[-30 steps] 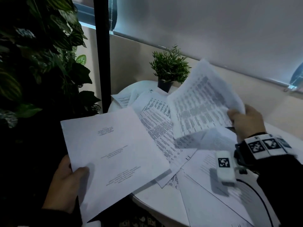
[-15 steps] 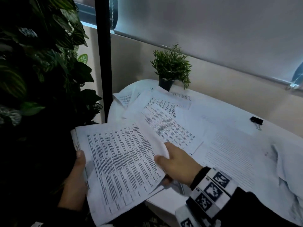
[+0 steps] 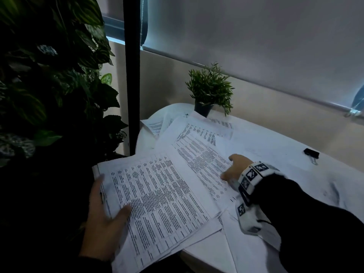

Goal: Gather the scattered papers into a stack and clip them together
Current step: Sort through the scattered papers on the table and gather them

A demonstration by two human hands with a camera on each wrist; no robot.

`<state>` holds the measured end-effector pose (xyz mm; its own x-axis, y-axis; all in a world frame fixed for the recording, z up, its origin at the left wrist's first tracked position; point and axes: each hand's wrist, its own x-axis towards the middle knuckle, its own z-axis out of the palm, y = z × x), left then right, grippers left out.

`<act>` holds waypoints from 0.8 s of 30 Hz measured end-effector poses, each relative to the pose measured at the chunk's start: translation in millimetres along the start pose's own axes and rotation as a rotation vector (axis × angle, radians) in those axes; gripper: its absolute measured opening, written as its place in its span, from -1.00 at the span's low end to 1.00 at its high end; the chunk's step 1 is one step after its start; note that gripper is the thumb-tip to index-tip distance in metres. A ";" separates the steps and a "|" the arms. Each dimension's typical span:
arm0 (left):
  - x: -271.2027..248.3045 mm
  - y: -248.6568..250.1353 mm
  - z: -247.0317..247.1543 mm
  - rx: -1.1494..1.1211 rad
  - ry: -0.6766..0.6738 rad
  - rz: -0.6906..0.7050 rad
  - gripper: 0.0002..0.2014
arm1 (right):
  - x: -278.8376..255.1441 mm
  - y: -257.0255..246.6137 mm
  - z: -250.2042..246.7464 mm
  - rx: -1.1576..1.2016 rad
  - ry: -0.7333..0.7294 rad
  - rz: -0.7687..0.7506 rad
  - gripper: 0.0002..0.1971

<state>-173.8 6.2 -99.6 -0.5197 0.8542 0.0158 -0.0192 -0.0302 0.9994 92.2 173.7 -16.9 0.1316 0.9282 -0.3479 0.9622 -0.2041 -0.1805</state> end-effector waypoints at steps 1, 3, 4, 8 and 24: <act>1.8 -2.1 -0.6 0.031 -0.032 -0.011 -0.27 | -0.4 1.1 -5.3 0.052 0.046 0.018 -0.31; 4.1 -4.6 -1.7 0.067 -0.074 -0.063 -0.46 | -9.4 5.2 -25.0 0.236 0.280 0.026 -0.59; 3.5 -3.5 -1.5 0.038 -0.091 -0.115 -0.52 | -16.2 8.5 -39.1 0.346 0.442 0.025 -0.68; 2.6 0.6 -0.2 -0.111 -0.117 -0.243 -0.65 | -40.8 18.0 -70.0 0.735 0.774 -0.083 -0.71; 0.9 4.4 0.2 -0.123 -0.240 -0.319 -0.68 | -112.3 14.6 12.4 0.258 -0.297 -0.299 -0.59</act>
<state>-174.2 6.9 -95.2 -0.2574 0.9271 -0.2725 -0.2568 0.2062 0.9442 88.6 62.6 8.1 -0.2510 0.8367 -0.4867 0.8522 -0.0474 -0.5211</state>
